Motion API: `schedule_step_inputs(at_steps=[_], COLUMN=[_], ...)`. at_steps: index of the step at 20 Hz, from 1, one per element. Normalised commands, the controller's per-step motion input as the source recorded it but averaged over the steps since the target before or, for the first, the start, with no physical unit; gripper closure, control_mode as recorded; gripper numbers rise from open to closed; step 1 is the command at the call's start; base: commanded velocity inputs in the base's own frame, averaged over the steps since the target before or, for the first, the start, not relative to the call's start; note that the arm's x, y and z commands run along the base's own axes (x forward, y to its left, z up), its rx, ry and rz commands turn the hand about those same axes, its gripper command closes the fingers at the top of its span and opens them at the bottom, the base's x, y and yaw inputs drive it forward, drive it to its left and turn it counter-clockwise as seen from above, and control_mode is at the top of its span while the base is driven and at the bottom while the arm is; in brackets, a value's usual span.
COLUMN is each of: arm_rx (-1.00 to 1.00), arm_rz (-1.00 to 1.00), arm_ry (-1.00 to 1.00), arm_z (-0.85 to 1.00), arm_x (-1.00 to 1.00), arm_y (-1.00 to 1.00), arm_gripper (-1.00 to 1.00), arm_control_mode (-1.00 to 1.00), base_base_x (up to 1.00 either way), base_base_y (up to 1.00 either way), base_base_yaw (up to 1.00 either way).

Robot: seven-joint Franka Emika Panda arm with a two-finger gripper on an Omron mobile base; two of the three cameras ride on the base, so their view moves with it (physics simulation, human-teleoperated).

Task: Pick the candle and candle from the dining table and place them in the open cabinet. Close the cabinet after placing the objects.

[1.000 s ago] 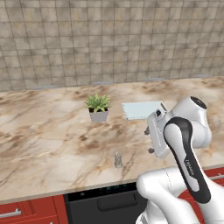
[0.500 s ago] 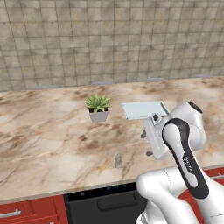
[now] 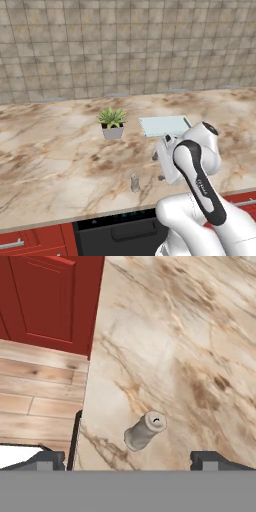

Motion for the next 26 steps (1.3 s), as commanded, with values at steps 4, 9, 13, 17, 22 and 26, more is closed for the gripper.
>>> schedule_step_inputs(at_steps=[4,9,13,17,22,26], arm_rx=[0.00,0.00,0.00,0.00,0.00,0.00], arm_rz=[0.00,0.00,0.02,0.03,0.03,0.03], arm_ry=[0.00,0.00,-0.02,-0.01,-0.02,-0.04], arm_z=[-0.28,-0.33,-0.35,-0.33,-0.35,-0.35], arm_x=[0.22,0.22,0.15,0.09,0.04,-0.02], arm_y=[0.16,0.06,0.00,0.00,0.00,0.00], arm_gripper=[-1.00,-1.00,-1.00,-1.00,-1.00,-1.00], arm_control_mode=[-1.00,-1.00,-1.00,-1.00,-1.00,-1.00], base_base_x=[0.00,0.00,0.00,0.00,0.00,0.00], base_base_y=[0.00,0.00,0.00,0.00,0.00,0.00], base_base_yaw=[0.00,0.00,0.00,0.00,0.00,0.00])
